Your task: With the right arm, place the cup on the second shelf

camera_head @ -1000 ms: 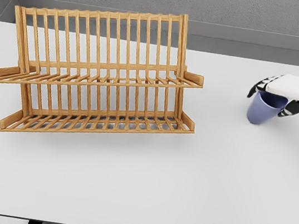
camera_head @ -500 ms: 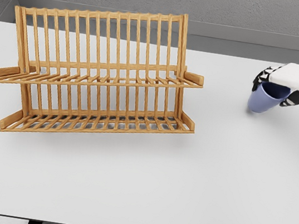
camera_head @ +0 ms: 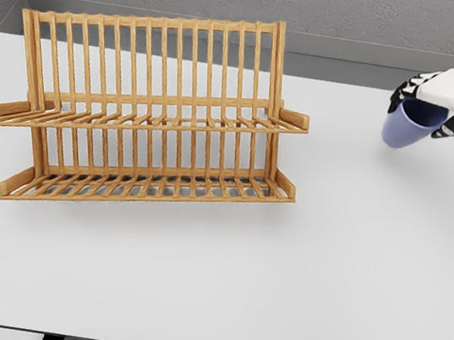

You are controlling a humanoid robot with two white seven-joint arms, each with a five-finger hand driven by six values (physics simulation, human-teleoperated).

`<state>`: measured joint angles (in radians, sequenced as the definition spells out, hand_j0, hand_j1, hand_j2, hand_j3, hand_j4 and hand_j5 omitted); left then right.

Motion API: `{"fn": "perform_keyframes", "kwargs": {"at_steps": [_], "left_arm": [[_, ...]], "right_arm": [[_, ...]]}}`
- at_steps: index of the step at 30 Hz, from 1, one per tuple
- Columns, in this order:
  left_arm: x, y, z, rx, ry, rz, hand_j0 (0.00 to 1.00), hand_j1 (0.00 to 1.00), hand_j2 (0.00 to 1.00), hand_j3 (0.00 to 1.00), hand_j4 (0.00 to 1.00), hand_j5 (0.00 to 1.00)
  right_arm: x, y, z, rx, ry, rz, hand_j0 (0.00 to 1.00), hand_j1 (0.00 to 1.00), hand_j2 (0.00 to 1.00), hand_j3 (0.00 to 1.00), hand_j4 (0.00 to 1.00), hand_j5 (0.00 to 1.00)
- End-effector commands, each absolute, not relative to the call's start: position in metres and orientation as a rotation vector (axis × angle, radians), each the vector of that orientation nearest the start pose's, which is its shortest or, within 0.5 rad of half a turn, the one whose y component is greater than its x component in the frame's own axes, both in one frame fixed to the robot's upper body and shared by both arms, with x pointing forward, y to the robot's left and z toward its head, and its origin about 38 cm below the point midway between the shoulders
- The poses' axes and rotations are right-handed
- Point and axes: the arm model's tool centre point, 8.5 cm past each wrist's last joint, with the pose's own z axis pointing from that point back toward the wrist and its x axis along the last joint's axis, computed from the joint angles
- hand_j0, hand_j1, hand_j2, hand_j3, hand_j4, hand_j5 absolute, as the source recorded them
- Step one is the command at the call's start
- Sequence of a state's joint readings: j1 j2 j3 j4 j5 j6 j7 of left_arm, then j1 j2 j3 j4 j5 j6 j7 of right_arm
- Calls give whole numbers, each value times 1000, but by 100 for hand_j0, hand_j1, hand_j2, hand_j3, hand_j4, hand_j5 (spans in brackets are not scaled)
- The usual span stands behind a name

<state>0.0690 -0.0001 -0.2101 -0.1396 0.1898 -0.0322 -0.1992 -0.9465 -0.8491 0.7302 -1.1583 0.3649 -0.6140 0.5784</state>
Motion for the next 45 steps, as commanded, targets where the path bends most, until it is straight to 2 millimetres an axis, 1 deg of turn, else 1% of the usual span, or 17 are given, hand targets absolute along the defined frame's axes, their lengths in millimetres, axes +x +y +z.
{"fn": "perform_keyframes", "kwargs": {"at_steps": [1,4,5,7,8,10,12,20,23,25,29,32,35,38,41,43,45], "left_arm": [[6,245,-263,-141,-96,-33,100,100,100,100,100,100],[6,245,-263,-141,-96,-33,100,100,100,100,100,100],[6,245,-263,-141,-96,-33,100,100,100,100,100,100],[6,245,-263,-141,-96,-33,100,100,100,100,100,100],[6,245,-263,-141,-96,-33,100,100,100,100,100,100],[6,245,-263,-141,-96,-33,100,100,100,100,100,100],[6,245,-263,-141,-96,-33,100,100,100,100,100,100],[6,245,-263,-141,-96,-33,100,100,100,100,100,100],[6,245,-263,-141,-96,-33,100,100,100,100,100,100],[6,245,-263,-141,-96,-33,100,100,100,100,100,100],[6,245,-263,-141,-96,-33,100,100,100,100,100,100],[6,245,-263,-141,-96,-33,100,100,100,100,100,100],[6,245,-263,-141,-96,-33,100,100,100,100,100,100],[6,245,-263,-141,-96,-33,100,100,100,100,100,100],[6,245,-263,-141,-96,-33,100,100,100,100,100,100],[6,245,-263,-141,-96,-33,100,100,100,100,100,100],[6,245,-263,-141,-96,-33,100,100,100,100,100,100]], "right_arm": [[492,-362,293,-610,-1289,2014,64,64,64,64,64,64],[492,-362,295,-615,-1297,2010,64,64,64,64,64,64],[493,-354,296,-608,-1319,2018,65,65,65,65,65,65],[490,-347,302,-616,-1342,2036,65,65,65,65,65,65],[488,-344,310,-631,-1364,2041,65,65,65,65,65,65],[484,-335,315,-635,-1389,2069,65,65,65,65,65,65],[483,-329,322,-645,-1416,2076,65,65,65,65,65,65],[468,-297,339,-655,-1501,2166,65,65,65,65,65,65],[458,-280,346,-657,-1545,2215,65,65,65,65,65,65],[455,-275,348,-656,-1559,2229,65,65,65,65,65,65],[448,-261,358,-669,-1605,2266,65,65,65,65,65,65],[443,-253,362,-672,-1627,2287,65,65,65,65,65,65],[442,-242,367,-666,-1664,2296,65,65,65,65,65,65],[430,-228,372,-665,-1707,2336,65,65,65,65,65,65],[426,-216,372,-647,-1745,2355,65,65,65,65,65,65],[419,-207,374,-641,-1773,2377,65,65,65,65,65,65],[416,-205,375,-640,-1769,2393,65,65,65,65,65,65]]}}
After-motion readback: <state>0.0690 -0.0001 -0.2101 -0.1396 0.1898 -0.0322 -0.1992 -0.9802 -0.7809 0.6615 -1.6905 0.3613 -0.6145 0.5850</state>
